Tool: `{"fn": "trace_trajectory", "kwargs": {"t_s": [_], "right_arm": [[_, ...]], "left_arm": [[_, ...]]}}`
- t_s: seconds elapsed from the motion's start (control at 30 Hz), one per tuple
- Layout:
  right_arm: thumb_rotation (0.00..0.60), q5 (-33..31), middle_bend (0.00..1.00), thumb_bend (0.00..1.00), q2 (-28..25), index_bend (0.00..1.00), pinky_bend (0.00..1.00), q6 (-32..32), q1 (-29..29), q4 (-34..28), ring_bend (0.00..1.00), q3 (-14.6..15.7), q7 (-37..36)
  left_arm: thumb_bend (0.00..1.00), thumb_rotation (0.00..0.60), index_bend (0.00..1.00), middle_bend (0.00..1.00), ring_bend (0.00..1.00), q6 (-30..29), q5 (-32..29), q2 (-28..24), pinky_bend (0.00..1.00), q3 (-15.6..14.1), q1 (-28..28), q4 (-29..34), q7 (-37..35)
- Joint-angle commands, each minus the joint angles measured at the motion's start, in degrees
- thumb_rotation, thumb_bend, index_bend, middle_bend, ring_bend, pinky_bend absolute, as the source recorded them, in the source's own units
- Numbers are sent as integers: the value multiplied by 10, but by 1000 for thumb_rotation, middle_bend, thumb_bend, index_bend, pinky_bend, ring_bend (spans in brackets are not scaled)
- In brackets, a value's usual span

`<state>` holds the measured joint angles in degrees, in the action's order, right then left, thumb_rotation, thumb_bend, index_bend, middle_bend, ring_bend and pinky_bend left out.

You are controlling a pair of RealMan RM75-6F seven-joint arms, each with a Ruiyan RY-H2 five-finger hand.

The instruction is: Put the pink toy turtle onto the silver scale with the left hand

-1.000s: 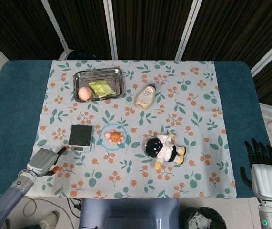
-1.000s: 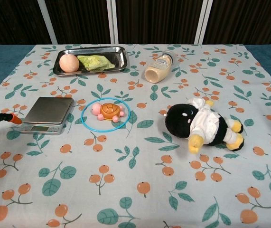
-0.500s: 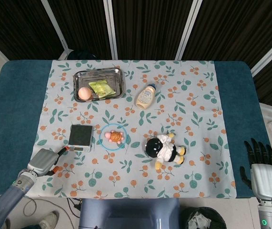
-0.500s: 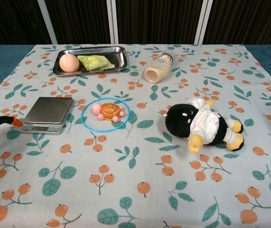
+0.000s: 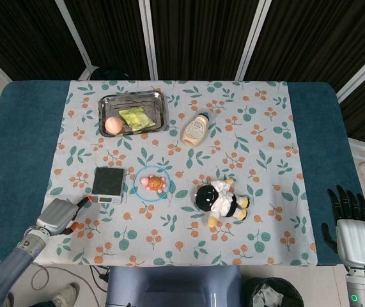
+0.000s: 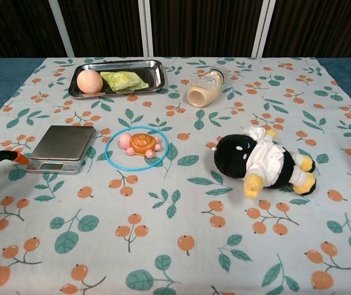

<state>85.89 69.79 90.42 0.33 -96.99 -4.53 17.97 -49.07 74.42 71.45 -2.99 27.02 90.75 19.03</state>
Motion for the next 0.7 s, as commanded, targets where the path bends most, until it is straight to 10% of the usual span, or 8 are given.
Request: {"fn": "trace_trajectory", "kwargs": {"t_s": [0.03,0.7], "right_arm": [[600,0,0,500,0,6,0,0,0,0,14,0,0],[600,-1,0,501,-1,6,0,1,0,-1,13,0,-2]], "left_arm": [[382,600,119,518,566,0,0,0,567,0,2,2,2],[382,600,122,518,566,-3,-13,5,565,-5,10,6,19]]}}
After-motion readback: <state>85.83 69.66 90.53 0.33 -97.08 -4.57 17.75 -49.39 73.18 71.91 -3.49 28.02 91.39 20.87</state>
